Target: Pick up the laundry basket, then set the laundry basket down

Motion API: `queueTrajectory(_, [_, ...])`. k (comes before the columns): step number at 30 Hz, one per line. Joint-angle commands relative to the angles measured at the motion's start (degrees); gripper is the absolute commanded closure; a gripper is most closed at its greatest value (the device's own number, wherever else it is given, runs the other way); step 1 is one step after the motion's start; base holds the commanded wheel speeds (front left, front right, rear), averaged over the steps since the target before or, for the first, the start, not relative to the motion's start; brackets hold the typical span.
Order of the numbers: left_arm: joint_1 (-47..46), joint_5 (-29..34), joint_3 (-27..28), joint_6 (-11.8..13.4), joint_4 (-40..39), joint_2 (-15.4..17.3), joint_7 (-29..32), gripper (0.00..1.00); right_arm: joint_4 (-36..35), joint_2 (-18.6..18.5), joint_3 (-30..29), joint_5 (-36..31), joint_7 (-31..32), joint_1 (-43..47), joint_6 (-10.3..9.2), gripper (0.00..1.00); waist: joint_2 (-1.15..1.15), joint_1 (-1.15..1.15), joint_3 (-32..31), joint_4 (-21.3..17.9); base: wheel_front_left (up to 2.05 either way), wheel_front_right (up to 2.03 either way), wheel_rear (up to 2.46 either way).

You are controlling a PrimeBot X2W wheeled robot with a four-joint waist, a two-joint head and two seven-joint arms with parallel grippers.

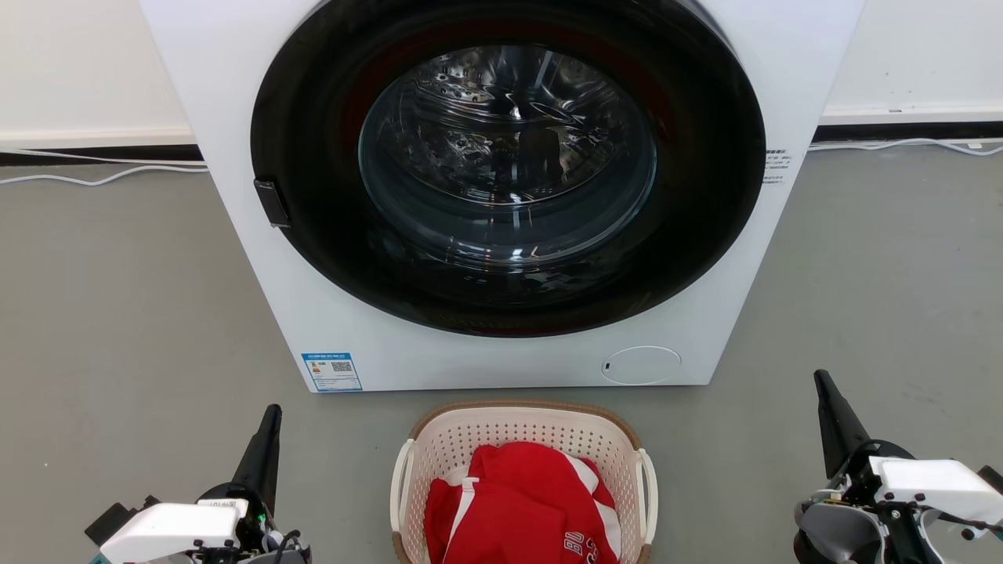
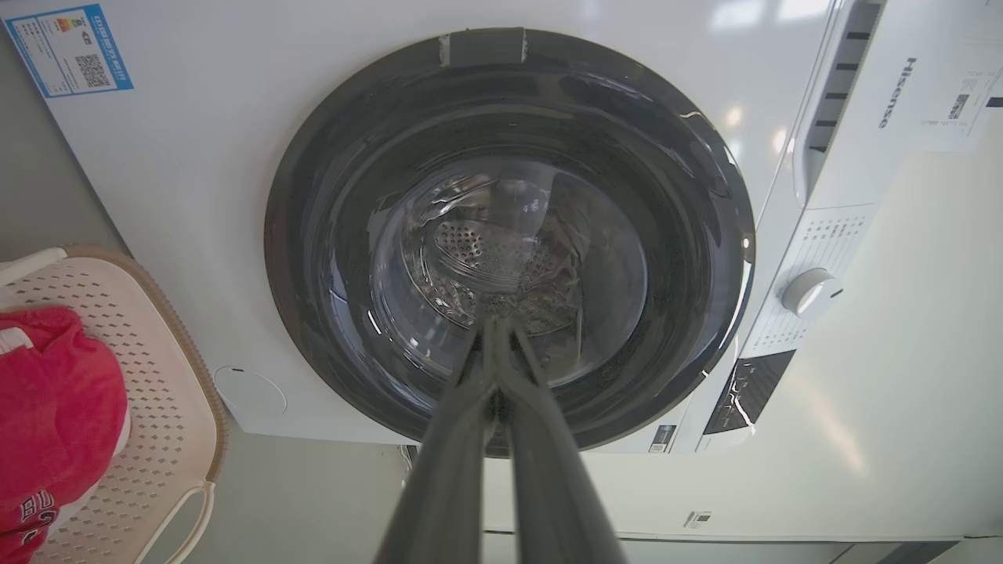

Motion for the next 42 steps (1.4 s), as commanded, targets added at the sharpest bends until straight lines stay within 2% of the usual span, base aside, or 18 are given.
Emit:
queueTrajectory(1, [-3.17,-0.34,1.71,-0.34,-1.64,0.77,0.34,1.0,-1.73,-0.09,1.03,0.39,0.43,-0.6,0.42,1.0,0.0,0.0,0.0,0.0,0.0,0.0,0.0])
queueTrajectory(42, [-3.17,-0.35,1.71,-0.34,-1.64,0.77,0.34,1.0,-1.73,-0.09,1.03,0.39,0.43,-0.6,0.42,1.0,0.0,0.0,0.0,0.0,0.0,0.0,0.0])
